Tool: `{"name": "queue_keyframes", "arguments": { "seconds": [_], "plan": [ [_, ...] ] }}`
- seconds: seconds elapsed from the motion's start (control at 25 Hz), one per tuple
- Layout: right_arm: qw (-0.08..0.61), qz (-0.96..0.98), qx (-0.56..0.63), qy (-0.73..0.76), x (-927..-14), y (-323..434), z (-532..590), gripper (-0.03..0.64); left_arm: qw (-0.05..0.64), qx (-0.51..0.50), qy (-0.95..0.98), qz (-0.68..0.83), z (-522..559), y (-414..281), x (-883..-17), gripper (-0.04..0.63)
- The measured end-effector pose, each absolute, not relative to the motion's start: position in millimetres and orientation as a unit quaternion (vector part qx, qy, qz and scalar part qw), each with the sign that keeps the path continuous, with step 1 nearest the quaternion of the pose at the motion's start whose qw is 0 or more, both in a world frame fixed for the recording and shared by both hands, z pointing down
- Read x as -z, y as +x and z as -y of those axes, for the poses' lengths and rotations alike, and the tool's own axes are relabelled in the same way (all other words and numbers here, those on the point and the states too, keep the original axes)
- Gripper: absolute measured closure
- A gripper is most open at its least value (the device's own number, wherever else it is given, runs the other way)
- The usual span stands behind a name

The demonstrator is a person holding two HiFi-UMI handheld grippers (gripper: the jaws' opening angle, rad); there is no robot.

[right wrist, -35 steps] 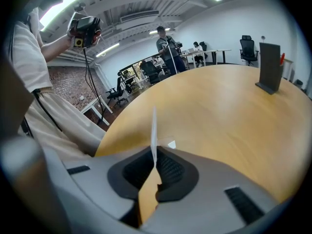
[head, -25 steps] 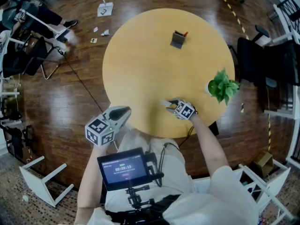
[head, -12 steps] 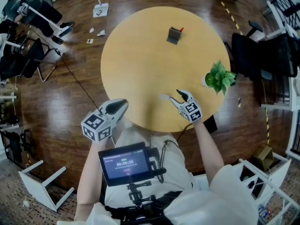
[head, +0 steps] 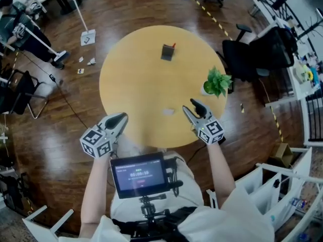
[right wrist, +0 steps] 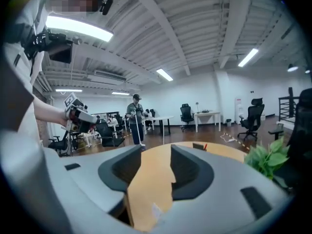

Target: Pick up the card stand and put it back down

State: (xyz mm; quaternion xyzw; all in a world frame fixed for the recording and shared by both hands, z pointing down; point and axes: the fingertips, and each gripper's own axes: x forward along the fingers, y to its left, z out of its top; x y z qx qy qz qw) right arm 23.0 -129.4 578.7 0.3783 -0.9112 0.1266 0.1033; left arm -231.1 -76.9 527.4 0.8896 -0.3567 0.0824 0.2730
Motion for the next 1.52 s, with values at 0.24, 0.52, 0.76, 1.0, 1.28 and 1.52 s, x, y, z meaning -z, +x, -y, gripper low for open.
{"name": "queue_keyframes", "arguments": {
  "seconds": [0.24, 0.52, 0.76, 1.0, 1.28, 1.52],
  "plan": [
    [0.071, 0.901, -0.081, 0.42, -495.3, 12.0, 102.2, 0.43, 0.256, -0.059, 0.904, 0.337, 70.6, -251.2, -504.9, 0.568],
    [0.07, 0.888, -0.022, 0.454, -432.2, -16.3, 59.0, 0.44, 0.242, -0.033, 0.913, 0.327, 61.6, -293.4, -488.6, 0.568],
    [0.083, 0.864, -0.008, 0.496, -414.2, -29.2, 19.3, 0.443, 0.245, -0.013, 0.919, 0.308, 53.4, -318.0, -489.7, 0.572],
    [0.086, 0.836, -0.001, 0.542, -410.9, -31.9, -12.4, 0.443, 0.24, -0.027, 0.929, 0.28, 45.1, -316.1, -513.6, 0.574],
    [0.061, 0.819, 0.008, 0.57, -407.8, -13.0, -45.7, 0.443, 0.248, -0.042, 0.935, 0.25, 18.0, -280.7, -513.2, 0.574],
    [0.069, 0.817, 0.0, 0.573, -422.3, 23.0, -64.6, 0.443, 0.239, -0.038, 0.931, 0.272, 3.8, -258.4, -490.2, 0.574]
  ]
}}
